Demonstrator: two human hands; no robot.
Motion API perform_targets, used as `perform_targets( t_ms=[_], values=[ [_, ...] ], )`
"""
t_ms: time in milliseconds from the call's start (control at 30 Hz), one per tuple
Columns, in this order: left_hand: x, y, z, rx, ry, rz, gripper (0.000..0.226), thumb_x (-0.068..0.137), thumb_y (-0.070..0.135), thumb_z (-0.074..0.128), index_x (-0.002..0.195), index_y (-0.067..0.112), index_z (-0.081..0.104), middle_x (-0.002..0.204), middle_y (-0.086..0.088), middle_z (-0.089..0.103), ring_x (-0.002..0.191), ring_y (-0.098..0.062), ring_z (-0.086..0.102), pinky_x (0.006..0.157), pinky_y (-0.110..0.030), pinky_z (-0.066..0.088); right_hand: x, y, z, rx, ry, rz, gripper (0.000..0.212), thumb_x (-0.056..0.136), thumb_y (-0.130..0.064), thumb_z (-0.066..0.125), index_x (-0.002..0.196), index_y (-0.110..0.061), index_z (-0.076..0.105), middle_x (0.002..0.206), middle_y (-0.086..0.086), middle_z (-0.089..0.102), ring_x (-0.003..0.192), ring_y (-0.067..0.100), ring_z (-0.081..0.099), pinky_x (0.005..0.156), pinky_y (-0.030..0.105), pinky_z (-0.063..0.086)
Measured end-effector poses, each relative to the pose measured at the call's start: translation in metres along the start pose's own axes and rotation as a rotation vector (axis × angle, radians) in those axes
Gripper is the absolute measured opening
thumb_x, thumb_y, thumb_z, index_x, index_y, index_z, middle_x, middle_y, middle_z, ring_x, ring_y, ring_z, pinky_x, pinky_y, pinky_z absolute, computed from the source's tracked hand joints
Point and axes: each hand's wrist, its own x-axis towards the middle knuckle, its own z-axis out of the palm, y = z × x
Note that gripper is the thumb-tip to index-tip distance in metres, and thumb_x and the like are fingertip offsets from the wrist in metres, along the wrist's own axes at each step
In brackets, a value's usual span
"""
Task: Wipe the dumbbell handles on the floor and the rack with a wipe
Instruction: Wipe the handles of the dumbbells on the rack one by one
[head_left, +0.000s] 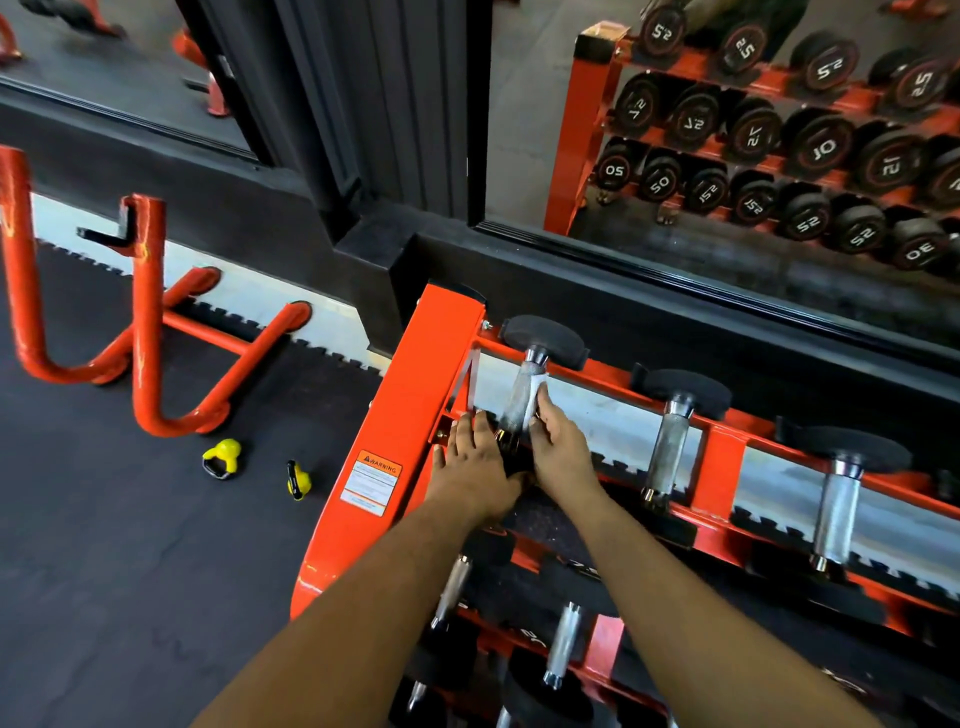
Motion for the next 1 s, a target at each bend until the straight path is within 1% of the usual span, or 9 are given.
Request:
perform_targets(
  t_ms=[100,200,400,500,600,700,833,933,1000],
  values=[
    [-0.001,0.001,0.0,0.004,-0.02,-0.008,0.108,0.095,0.056,0.055,0.159,0.011,-0.019,0.169,-0.013,-0.017,0.156,-0.027,-0.014,0.127,-0.051,-0.002,0.018,-0.017,0.001,0.232,-0.004,0.149,0.052,0.107,-0.021,0.044,0.157,-0.031,0.032,0.152,-0.002,0.047,0.138,0.02,0.046,0.114,0.039,0.041],
    [-0.001,0.002,0.001,0.008,-0.008,-0.019,0.106,0.095,0.055,0.055,0.159,0.012,-0.018,0.169,-0.012,-0.017,0.156,-0.026,-0.013,0.127,-0.05,-0.002,0.03,-0.033,0.002,0.271,0.019,0.236,0.05,0.107,-0.021,0.044,0.156,-0.027,0.034,0.152,0.0,0.047,0.137,0.022,0.046,0.114,0.042,0.041],
    [-0.002,0.002,0.001,-0.006,-0.013,-0.033,0.092,0.098,0.028,0.048,0.159,0.013,-0.019,0.169,-0.011,-0.019,0.156,-0.024,-0.016,0.126,-0.047,-0.006,-0.013,-0.03,0.0,0.247,-0.206,0.315,0.019,0.102,-0.023,0.053,0.118,-0.022,0.064,0.108,0.0,0.072,0.099,0.015,0.067,0.085,0.032,0.055],
    [-0.005,0.003,-0.001,0.004,-0.027,-0.033,0.095,0.101,0.042,0.048,0.158,0.012,-0.021,0.168,-0.011,-0.022,0.155,-0.024,-0.018,0.127,-0.047,-0.006,0.017,-0.044,-0.005,0.46,-0.124,0.429,0.022,0.096,-0.033,0.063,0.114,-0.021,0.064,0.105,0.004,0.071,0.1,0.022,0.064,0.086,0.04,0.053],
    [-0.005,0.004,-0.002,0.004,-0.031,-0.036,0.105,0.096,0.06,0.049,0.158,0.012,-0.021,0.168,-0.011,-0.022,0.155,-0.023,-0.018,0.126,-0.049,-0.005,0.044,-0.06,-0.005,0.659,-0.015,0.483,0.028,0.096,-0.032,0.065,0.121,-0.02,0.06,0.111,0.005,0.065,0.105,0.023,0.06,0.079,0.036,0.044],
    [-0.003,0.002,-0.002,0.012,-0.05,-0.032,0.102,0.098,0.056,0.049,0.158,0.013,-0.022,0.167,-0.011,-0.023,0.155,-0.024,-0.019,0.126,-0.049,-0.006,0.028,-0.051,0.0,0.582,-0.094,0.42,0.028,0.096,-0.03,0.065,0.123,-0.027,0.06,0.112,0.001,0.068,0.106,0.02,0.063,0.086,0.038,0.05],
    [-0.003,0.001,-0.002,0.048,-0.044,-0.031,0.091,0.101,0.026,0.046,0.157,0.013,-0.025,0.167,-0.012,-0.025,0.155,-0.026,-0.018,0.126,-0.049,-0.005,-0.007,-0.032,-0.005,0.332,-0.286,0.39,0.027,0.094,-0.032,0.068,0.119,-0.024,0.064,0.108,-0.002,0.074,0.101,0.015,0.07,0.087,0.034,0.056],
    [-0.002,0.001,0.002,0.043,-0.03,-0.023,0.095,0.102,0.042,0.046,0.156,0.015,-0.027,0.167,-0.011,-0.026,0.154,-0.025,-0.02,0.126,-0.049,-0.006,0.007,-0.038,-0.006,0.441,-0.245,0.475,0.032,0.09,-0.038,0.069,0.115,-0.019,0.066,0.104,0.006,0.074,0.098,0.023,0.069,0.084,0.041,0.056],
    [-0.002,0.001,0.0,0.024,-0.038,-0.031,0.102,0.099,0.056,0.047,0.156,0.014,-0.026,0.167,-0.01,-0.025,0.154,-0.024,-0.021,0.126,-0.05,-0.006,0.029,-0.052,-0.009,0.625,-0.099,0.539,0.031,0.091,-0.037,0.069,0.115,-0.018,0.064,0.11,0.009,0.07,0.1,0.025,0.064,0.084,0.042,0.054]
  ],
)
